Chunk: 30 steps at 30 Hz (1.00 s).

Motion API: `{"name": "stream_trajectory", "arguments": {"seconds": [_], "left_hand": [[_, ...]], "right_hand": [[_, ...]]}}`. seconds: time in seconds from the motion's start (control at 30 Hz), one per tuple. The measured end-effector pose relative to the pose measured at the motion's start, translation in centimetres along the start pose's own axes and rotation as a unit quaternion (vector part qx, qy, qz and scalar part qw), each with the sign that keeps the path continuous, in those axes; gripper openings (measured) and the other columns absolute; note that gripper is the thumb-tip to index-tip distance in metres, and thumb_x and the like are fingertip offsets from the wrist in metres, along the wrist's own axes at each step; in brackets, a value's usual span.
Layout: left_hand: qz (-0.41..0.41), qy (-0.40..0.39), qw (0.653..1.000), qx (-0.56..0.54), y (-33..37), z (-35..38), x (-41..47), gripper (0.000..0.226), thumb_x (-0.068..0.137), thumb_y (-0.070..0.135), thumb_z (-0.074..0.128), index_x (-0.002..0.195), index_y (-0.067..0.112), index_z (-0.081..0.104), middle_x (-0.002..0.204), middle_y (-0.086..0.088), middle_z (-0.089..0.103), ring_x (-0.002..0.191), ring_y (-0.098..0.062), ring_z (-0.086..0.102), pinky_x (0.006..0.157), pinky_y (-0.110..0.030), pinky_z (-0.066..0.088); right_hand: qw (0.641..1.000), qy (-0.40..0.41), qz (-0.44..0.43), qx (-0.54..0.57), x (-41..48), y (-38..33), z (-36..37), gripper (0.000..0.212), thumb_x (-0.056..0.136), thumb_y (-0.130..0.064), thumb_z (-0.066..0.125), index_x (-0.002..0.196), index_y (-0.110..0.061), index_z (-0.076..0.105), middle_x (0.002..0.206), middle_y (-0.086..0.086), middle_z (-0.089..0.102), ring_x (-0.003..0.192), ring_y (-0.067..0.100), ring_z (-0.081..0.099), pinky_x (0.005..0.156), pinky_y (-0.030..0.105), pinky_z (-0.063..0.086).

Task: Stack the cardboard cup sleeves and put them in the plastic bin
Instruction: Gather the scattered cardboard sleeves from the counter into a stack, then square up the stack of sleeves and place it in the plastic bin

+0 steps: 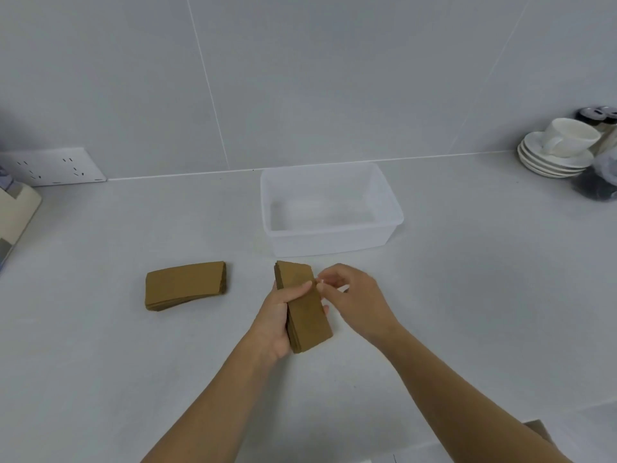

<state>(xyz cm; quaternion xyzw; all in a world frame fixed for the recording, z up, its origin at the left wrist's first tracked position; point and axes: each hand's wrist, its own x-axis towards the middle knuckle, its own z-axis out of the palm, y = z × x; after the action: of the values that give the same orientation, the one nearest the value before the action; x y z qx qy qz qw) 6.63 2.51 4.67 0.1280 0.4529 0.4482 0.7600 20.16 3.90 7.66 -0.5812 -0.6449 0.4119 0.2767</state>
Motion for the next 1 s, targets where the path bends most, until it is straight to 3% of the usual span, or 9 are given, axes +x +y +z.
{"name": "stream_trajectory", "arguments": {"seconds": [0.13, 0.2, 0.3, 0.47, 0.63, 0.77, 0.9, 1.0], "left_hand": [[0.023, -0.021, 0.997, 0.074, 1.2, -0.7, -0.8, 0.06, 0.074, -0.003, 0.067, 0.13, 0.009, 0.047, 0.098, -0.012, 0.071, 0.078, -0.023, 0.07, 0.065, -0.038, 0.058], [0.016, -0.055, 0.991, 0.12, 1.7, -1.0, -1.2, 0.068, 0.067, -0.001, 0.067, 0.131, 0.01, 0.046, 0.095, -0.011, 0.072, 0.078, -0.023, 0.07, 0.064, -0.038, 0.057], [0.001, -0.094, 0.98, 0.176, 2.3, -1.4, -1.9, 0.07, 0.066, 0.0, 0.065, 0.131, 0.015, 0.043, 0.097, -0.011, 0.071, 0.08, -0.024, 0.069, 0.065, -0.038, 0.056], [0.001, -0.114, 0.978, 0.177, 2.7, -2.3, -2.9, 0.071, 0.07, -0.001, 0.065, 0.133, 0.019, 0.041, 0.106, -0.017, 0.069, 0.086, -0.029, 0.067, 0.07, -0.041, 0.055], [0.024, -0.121, 0.985, 0.117, 4.0, -3.4, -4.2, 0.058, 0.073, 0.013, 0.069, 0.128, 0.014, 0.052, 0.111, -0.02, 0.068, 0.098, -0.034, 0.065, 0.086, -0.052, 0.051], [0.04, -0.136, 0.987, 0.078, 5.0, -5.4, -5.3, 0.069, 0.063, 0.026, 0.082, 0.124, 0.007, 0.058, 0.114, -0.023, 0.064, 0.104, -0.039, 0.062, 0.09, -0.056, 0.049], [0.097, -0.101, 0.99, 0.003, 5.2, -7.3, -6.2, 0.068, 0.058, 0.016, 0.086, 0.12, 0.001, 0.059, 0.113, -0.022, 0.064, 0.104, -0.038, 0.063, 0.083, -0.051, 0.055], [0.145, -0.024, 0.989, -0.022, 5.0, -8.2, -6.7, 0.049, 0.074, 0.0, 0.072, 0.12, 0.0, 0.057, 0.117, -0.02, 0.065, 0.108, -0.04, 0.062, 0.08, -0.045, 0.057]], "right_hand": [[0.999, 0.0, -0.036, 0.029, 1.6, -0.4, -1.0, 0.013, 0.085, -0.016, 0.061, 0.094, -0.025, 0.064, 0.097, -0.01, 0.063, 0.09, 0.002, 0.056, 0.075, 0.01, 0.041], [0.997, -0.049, -0.05, 0.024, 2.3, -1.1, -1.3, 0.017, 0.085, -0.018, 0.063, 0.1, -0.027, 0.064, 0.099, -0.017, 0.062, 0.098, 0.004, 0.056, 0.082, 0.018, 0.042], [0.988, -0.148, -0.045, 0.03, 3.1, -1.8, -1.3, 0.03, 0.083, -0.018, 0.066, 0.113, -0.02, 0.063, 0.102, -0.013, 0.062, 0.101, 0.002, 0.056, 0.084, 0.019, 0.043], [0.967, -0.229, -0.037, 0.104, 3.7, -2.6, -0.5, 0.014, 0.079, -0.006, 0.068, 0.087, -0.017, 0.069, 0.086, 0.002, 0.069, 0.087, 0.017, 0.064, 0.087, 0.034, 0.051], [0.964, -0.214, -0.061, 0.146, 4.2, -4.1, 0.8, 0.015, 0.08, -0.004, 0.067, 0.083, -0.019, 0.068, 0.08, -0.001, 0.068, 0.078, 0.013, 0.063, 0.074, 0.02, 0.051], [0.961, -0.177, -0.072, 0.201, 4.9, -5.7, 1.3, 0.016, 0.08, -0.001, 0.066, 0.082, -0.017, 0.068, 0.078, -0.002, 0.068, 0.074, 0.008, 0.063, 0.07, 0.014, 0.05], [0.963, -0.115, -0.063, 0.236, 5.6, -6.5, 2.3, 0.015, 0.08, -0.002, 0.067, 0.082, -0.017, 0.067, 0.08, 0.0, 0.068, 0.075, 0.008, 0.063, 0.073, 0.016, 0.048], [0.962, -0.083, -0.042, 0.258, 5.6, -6.8, 3.8, 0.017, 0.08, -0.003, 0.067, 0.08, -0.02, 0.066, 0.079, -0.002, 0.068, 0.073, 0.006, 0.063, 0.072, 0.015, 0.048]]}}
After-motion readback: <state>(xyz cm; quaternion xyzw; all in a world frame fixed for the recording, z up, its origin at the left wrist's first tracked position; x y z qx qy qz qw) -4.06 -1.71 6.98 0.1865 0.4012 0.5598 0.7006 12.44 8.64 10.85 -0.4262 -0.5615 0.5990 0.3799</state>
